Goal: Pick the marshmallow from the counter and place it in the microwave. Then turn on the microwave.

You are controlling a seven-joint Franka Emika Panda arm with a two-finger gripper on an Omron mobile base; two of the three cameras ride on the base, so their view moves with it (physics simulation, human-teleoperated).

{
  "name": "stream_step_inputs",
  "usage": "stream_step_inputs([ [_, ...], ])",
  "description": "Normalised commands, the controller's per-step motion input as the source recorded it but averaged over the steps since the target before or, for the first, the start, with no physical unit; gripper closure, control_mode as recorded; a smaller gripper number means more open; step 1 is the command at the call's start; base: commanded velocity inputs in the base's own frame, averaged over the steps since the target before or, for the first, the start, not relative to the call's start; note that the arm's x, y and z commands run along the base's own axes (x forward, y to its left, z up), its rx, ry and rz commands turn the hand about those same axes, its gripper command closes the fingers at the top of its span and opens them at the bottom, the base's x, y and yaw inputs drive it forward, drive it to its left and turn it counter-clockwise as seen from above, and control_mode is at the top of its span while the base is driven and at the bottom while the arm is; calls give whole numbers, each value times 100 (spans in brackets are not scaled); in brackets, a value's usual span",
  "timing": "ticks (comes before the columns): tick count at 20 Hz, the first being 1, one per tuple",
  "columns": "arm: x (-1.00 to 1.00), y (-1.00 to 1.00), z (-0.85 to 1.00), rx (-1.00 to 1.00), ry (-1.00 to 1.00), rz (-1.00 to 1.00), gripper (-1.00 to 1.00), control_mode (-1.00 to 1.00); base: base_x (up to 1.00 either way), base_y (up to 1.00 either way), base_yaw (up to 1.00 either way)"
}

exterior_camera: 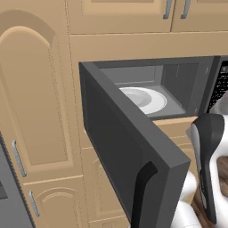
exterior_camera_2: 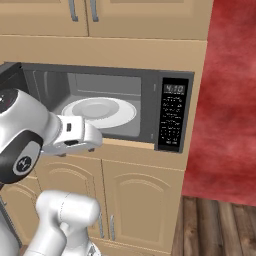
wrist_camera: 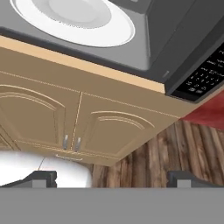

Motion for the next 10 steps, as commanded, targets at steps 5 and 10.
stream_step_inputs([
  [5, 2, -7, 0, 0, -2, -4, -100, -100, 0, 0, 0],
  [10, 0, -7, 0, 0, -3, -4, -100, -100, 0, 0, 0],
])
